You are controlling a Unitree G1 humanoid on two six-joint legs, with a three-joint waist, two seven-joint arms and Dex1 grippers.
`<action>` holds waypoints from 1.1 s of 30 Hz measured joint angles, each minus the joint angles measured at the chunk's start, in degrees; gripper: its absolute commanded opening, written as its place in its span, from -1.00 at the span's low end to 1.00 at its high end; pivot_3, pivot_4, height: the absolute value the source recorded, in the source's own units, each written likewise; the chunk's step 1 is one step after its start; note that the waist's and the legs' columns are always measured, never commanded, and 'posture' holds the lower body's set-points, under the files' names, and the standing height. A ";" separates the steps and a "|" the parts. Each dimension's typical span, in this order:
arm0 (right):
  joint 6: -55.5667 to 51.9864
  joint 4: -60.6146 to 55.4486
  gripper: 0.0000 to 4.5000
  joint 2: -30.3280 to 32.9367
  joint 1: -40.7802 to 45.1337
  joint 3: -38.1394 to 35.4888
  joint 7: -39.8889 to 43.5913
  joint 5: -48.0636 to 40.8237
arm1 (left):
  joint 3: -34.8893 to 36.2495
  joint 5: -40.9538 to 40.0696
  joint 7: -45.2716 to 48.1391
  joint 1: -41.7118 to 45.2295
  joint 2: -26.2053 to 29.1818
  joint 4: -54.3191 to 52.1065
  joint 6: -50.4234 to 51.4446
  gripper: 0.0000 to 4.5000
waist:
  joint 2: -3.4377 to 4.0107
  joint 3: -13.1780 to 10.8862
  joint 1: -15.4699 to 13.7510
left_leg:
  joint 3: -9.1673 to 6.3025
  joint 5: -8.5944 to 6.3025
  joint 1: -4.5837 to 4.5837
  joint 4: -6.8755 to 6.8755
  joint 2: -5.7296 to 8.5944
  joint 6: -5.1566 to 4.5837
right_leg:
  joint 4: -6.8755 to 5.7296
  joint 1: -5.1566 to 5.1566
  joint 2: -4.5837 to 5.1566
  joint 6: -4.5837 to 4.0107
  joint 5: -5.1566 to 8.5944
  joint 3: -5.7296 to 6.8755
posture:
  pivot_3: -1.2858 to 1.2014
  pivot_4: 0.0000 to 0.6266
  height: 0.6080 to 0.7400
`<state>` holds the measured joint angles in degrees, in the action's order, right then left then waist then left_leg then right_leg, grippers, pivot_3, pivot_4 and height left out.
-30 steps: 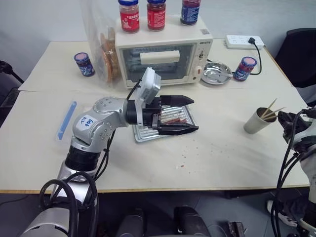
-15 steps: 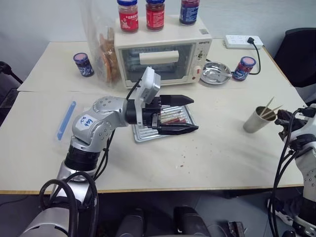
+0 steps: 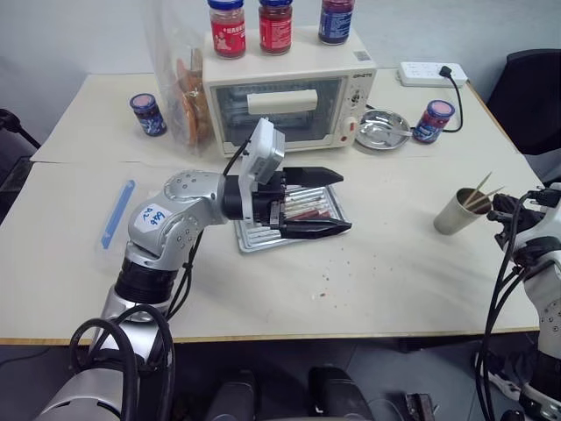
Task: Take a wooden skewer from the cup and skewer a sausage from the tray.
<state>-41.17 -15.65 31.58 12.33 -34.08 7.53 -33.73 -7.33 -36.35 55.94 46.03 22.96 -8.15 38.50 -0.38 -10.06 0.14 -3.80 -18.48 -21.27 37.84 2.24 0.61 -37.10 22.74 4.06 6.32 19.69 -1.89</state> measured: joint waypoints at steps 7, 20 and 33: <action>-10.99 -10.58 -0.99 9.38 3.70 -4.08 -0.20 -8.22 | 0.88 1.38 -0.07 -7.20 4.26 -0.41 -1.17 1.00 | 0.07 -0.06 -0.03 | -0.03 0.00 -0.01 0.00 -0.04 0.00 | 0.01 0.01 -0.01 0.00 0.00 0.01 | 0.03 -0.52 1.00; -21.35 0.68 -0.99 -0.09 21.08 1.57 -24.66 -60.83 | 5.26 4.22 -4.61 -9.93 3.78 0.62 -6.72 1.00 | -0.04 -0.09 0.01 | -0.06 -0.01 -0.13 0.00 -0.04 -0.02 | 0.12 0.04 0.09 0.00 0.00 0.07 | 0.03 -0.52 1.00; -18.43 9.04 -1.00 -10.77 21.83 8.96 -30.07 -77.95 | 5.68 6.52 -8.09 -6.15 -1.43 6.51 -11.95 0.92 | -0.03 -0.09 0.10 | -0.06 -0.05 -0.27 0.14 0.00 -0.10 | 0.07 0.15 0.09 0.05 -0.03 0.11 | 0.03 -0.52 1.00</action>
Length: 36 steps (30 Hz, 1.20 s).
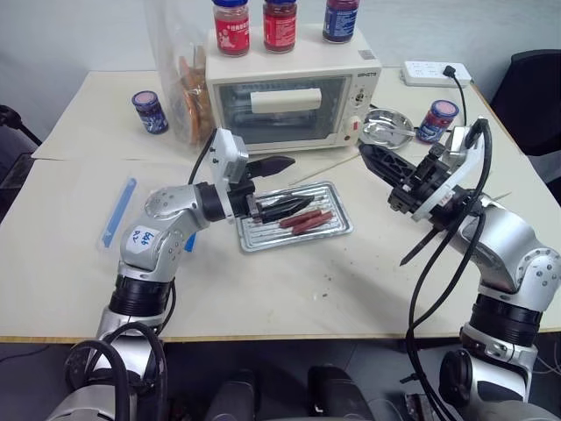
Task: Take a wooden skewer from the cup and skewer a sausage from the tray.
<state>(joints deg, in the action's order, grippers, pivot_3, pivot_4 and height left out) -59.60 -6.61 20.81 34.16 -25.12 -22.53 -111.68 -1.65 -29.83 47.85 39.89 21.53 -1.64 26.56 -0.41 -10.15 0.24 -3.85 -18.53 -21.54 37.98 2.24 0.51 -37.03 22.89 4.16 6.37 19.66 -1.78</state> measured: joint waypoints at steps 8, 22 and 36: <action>-4.50 2.63 -1.00 0.41 3.42 -0.50 3.73 0.01 | 1.53 -0.38 -0.25 0.10 -3.16 0.40 -1.53 0.19 | 0.00 0.00 0.11 | 0.01 0.01 -0.10 -0.01 -0.02 0.01 | -0.04 0.14 -0.01 0.00 0.00 -0.02 | 0.03 -0.52 1.00; -4.46 2.64 -1.00 -0.18 4.93 -2.04 3.95 0.01 | 2.70 -1.10 -2.11 0.94 -7.71 0.47 -1.57 -0.32 | 0.00 0.00 0.10 | 0.03 0.03 -0.72 0.22 -0.01 0.06 | -0.53 0.81 -0.01 0.00 0.00 -0.03 | 0.03 -0.52 1.00; -4.50 2.64 -1.00 -0.48 4.93 -2.41 3.25 0.01 | 2.78 -1.56 -2.76 1.07 -8.83 0.22 -0.99 -0.38 | 0.01 0.00 0.07 | 0.03 0.04 -0.72 0.22 -0.01 0.05 | -0.54 0.81 -0.01 0.00 0.00 -0.03 | 0.03 -0.52 1.00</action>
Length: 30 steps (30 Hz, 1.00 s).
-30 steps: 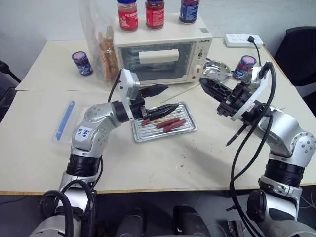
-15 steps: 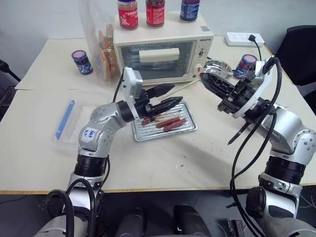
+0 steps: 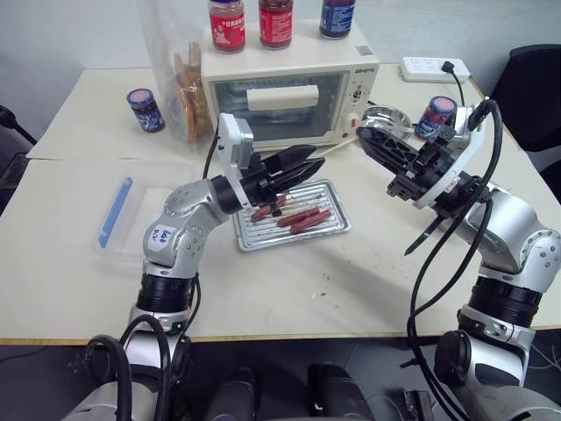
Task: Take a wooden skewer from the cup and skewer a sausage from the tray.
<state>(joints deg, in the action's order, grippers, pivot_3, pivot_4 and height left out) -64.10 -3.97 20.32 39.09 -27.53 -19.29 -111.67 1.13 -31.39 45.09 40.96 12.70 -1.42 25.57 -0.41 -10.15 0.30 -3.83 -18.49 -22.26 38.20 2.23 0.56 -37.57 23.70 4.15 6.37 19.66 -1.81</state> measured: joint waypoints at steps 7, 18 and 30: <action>0.00 0.00 -1.00 -0.03 0.00 -0.12 -0.02 0.00 | 0.34 -0.66 -0.58 -0.02 -1.41 0.01 -0.02 -0.90 | 0.00 0.00 0.00 | 0.00 0.00 0.00 0.00 0.00 0.00 | 0.00 0.00 0.00 0.00 0.00 0.00 | 0.03 -0.52 1.00; -0.74 -0.04 -0.33 2.61 -0.07 0.35 -0.05 -0.02 | 1.17 -1.72 -1.80 -0.02 0.54 -0.17 1.03 -1.00 | 0.00 0.00 0.01 | 0.00 0.00 0.00 0.00 0.00 0.00 | -0.01 0.00 0.00 0.00 0.00 0.00 | 0.03 -0.52 1.00; 2.04 -4.26 -0.21 30.14 7.86 28.32 31.38 38.64 | 7.90 -5.40 0.92 -11.96 21.39 -13.44 11.85 -1.00 | 0.03 -0.02 1.39 | 0.04 0.01 -0.02 -0.17 -0.02 -0.01 | 0.30 0.11 -0.05 0.00 0.00 -0.05 | 0.03 -0.52 1.00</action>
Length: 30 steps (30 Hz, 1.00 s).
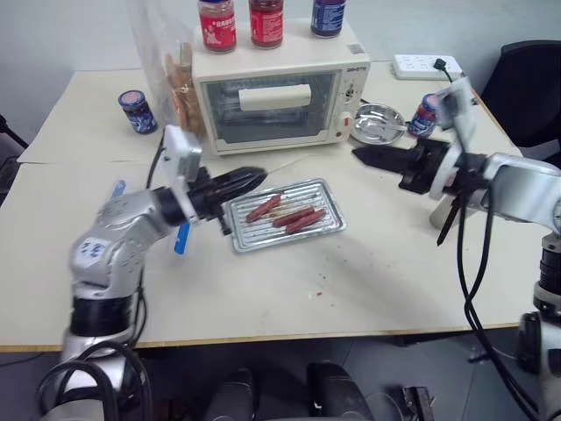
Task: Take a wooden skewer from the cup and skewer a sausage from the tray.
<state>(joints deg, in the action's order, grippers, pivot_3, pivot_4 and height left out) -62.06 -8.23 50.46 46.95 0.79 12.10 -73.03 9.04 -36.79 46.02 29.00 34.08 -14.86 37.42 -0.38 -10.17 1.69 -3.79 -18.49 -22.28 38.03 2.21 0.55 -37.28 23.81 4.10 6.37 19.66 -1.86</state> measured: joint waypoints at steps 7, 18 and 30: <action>24.71 5.04 0.00 0.47 3.53 23.85 30.27 38.28 | 7.28 -3.77 5.82 -11.57 13.17 -8.30 4.11 -1.00 | -0.01 -0.05 -0.11 | 0.00 0.00 0.00 0.00 0.04 0.01 | 0.11 0.00 0.10 0.00 0.00 0.00 | 0.03 -0.52 1.00; 44.38 24.49 0.30 -12.00 7.19 28.84 45.50 61.06 | 11.93 -6.45 3.10 -17.01 14.64 -14.25 5.79 -1.00 | -0.05 -0.07 -0.09 | -0.06 0.01 -0.01 -0.03 0.08 0.03 | 0.16 -0.01 0.13 -0.01 -0.01 0.09 | 0.03 -0.52 1.00; 49.00 33.56 0.00 -18.38 8.61 27.45 51.43 68.63 | 12.85 -7.80 0.92 -18.23 14.68 -15.58 5.89 -1.00 | -0.05 -0.07 -0.01 | -0.06 0.04 0.01 0.02 0.09 0.08 | 0.04 0.00 0.12 -0.01 -0.01 0.10 | 0.03 -0.52 1.00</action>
<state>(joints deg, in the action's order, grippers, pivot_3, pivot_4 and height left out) -13.06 25.33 32.08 55.55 28.25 63.53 -4.39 21.89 -44.59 46.94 10.76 48.76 -30.44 43.32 -0.43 -10.25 1.68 -3.85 -18.45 -22.27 38.04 2.30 0.63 -37.24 23.81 4.22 6.35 19.66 -1.76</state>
